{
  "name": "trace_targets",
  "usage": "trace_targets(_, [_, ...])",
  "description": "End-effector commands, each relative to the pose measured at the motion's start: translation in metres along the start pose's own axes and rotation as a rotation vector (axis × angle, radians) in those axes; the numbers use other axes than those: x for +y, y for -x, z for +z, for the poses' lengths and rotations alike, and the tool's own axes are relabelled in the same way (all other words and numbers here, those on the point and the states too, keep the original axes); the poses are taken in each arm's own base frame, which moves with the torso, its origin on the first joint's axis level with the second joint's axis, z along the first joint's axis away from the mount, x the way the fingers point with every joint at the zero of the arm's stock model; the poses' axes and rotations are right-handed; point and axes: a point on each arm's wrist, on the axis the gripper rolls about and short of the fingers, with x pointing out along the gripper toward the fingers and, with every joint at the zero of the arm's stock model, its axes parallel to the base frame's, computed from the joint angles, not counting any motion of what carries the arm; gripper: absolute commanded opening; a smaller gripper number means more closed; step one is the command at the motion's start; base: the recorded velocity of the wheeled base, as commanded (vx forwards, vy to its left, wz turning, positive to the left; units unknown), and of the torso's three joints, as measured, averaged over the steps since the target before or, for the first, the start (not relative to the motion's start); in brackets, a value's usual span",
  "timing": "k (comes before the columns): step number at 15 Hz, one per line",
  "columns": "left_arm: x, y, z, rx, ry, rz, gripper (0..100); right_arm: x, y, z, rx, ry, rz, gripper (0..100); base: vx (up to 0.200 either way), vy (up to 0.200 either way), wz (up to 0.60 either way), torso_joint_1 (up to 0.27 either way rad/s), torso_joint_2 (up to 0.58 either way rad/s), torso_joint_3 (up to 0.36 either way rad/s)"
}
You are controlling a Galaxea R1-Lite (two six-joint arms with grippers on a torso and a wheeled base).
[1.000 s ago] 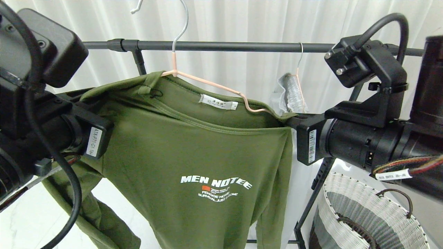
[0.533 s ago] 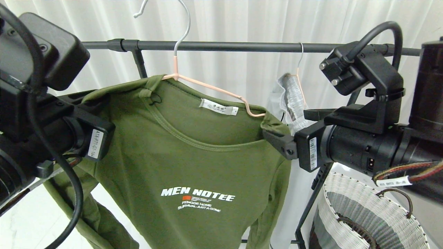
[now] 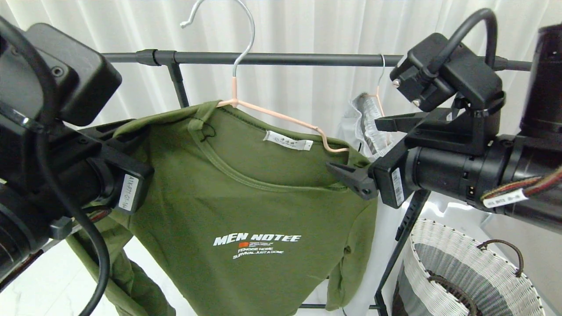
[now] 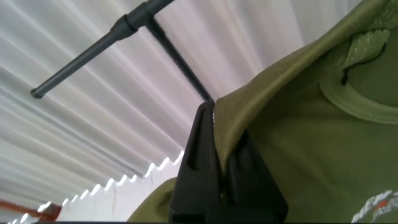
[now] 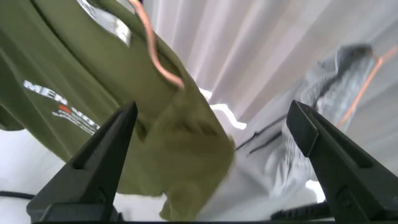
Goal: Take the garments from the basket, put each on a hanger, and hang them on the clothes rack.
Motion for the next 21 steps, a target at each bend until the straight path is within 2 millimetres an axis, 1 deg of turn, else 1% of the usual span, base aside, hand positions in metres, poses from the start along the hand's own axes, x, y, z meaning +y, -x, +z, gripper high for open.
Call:
trace_targets(1, [-0.005, 0.001, -0.003, 0.002, -0.016, -0.022, 0, 0.005, -0.02, 0.003, 0.008, 0.012, 0.0, 100, 0.0, 0.0, 0.0, 0.0, 0.0, 0.0])
trace_targets(3, [-0.008, 0.004, -0.002, -0.022, -0.017, -0.056, 0, 0.001, -0.035, 0.005, 0.014, 0.032, -0.028, 100, 0.0, 0.0, 0.0, 0.0, 0.0, 0.0])
trace_targets(6, [-0.012, 0.008, 0.0, -0.04, -0.02, -0.085, 0, 0.002, -0.046, 0.004, 0.026, 0.076, -0.034, 100, 0.0, 0.0, 0.0, 0.0, 0.0, 0.0])
trace_targets(8, [-0.015, 0.01, 0.0, -0.054, -0.022, -0.108, 0, 0.003, -0.05, 0.005, 0.023, 0.08, -0.035, 100, 0.0, 0.0, 0.0, 0.0, 0.0, 0.0])
trace_targets(12, [-0.014, 0.011, 0.001, -0.06, -0.019, -0.11, 0, 0.005, -0.049, 0.005, 0.022, 0.088, -0.025, 100, 0.0, 0.0, 0.0, 0.0, 0.0, 0.0])
trace_targets(13, [-0.014, 0.011, 0.001, -0.061, -0.018, -0.11, 0, 0.004, -0.049, 0.005, 0.018, 0.087, -0.025, 0, 0.0, 0.0, 0.0, 0.0, 0.0, 0.0])
trace_targets(21, [-0.012, 0.012, 0.003, -0.103, -0.011, -0.147, 0, 0.003, -0.044, 0.008, 0.002, 0.074, -0.02, 0, 0.0, 0.0, 0.0, 0.0, 0.0, 0.0])
